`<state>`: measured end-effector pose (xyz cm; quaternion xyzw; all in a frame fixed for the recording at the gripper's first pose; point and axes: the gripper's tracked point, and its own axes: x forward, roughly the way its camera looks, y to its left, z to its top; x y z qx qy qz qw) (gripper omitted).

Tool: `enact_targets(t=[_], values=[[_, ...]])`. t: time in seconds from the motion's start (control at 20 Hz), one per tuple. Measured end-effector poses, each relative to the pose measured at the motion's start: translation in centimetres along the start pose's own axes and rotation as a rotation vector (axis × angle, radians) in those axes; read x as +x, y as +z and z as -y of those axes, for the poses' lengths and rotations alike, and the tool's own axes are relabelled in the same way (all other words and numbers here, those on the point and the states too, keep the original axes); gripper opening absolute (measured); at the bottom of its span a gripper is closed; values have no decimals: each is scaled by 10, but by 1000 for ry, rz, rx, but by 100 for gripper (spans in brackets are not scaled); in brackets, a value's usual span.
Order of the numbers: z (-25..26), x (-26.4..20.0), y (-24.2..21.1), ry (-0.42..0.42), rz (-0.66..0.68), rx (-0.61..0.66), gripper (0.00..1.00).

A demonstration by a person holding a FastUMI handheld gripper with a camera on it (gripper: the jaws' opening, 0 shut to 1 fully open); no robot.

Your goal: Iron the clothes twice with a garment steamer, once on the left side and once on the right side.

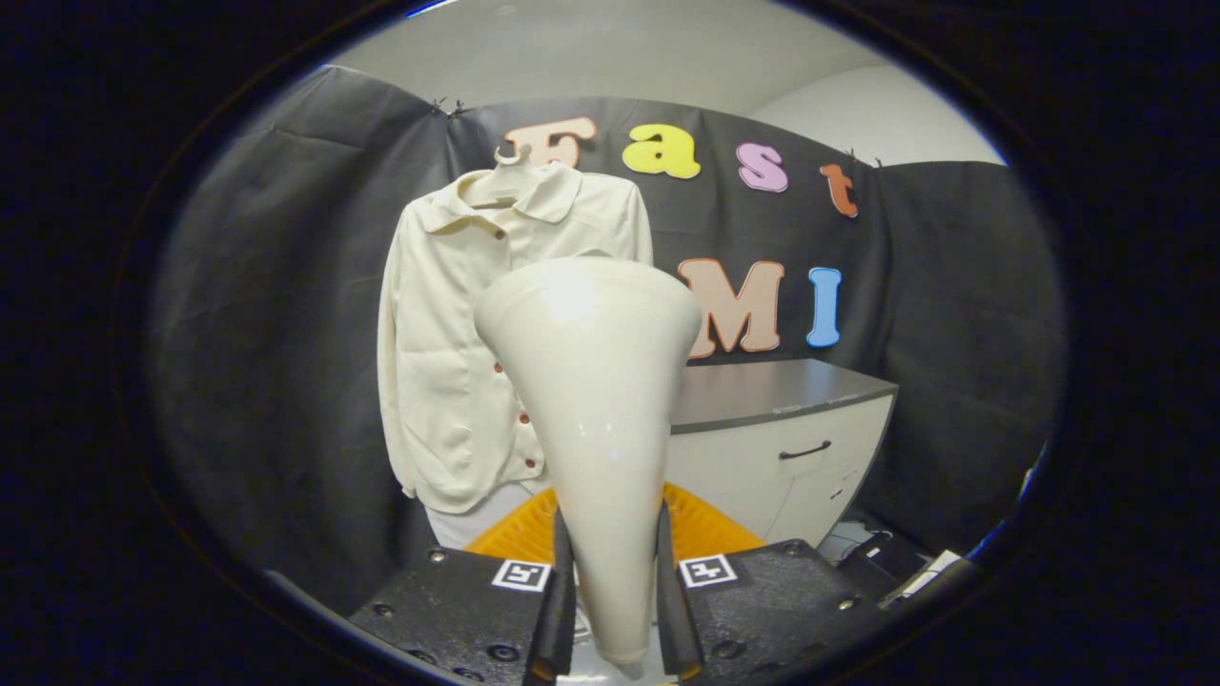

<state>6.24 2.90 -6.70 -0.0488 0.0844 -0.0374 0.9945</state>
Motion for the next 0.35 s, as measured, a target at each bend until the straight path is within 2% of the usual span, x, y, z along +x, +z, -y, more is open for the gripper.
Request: enact_targets(t=[0.35], values=[[9, 6, -2, -9, -13, 18, 35]])
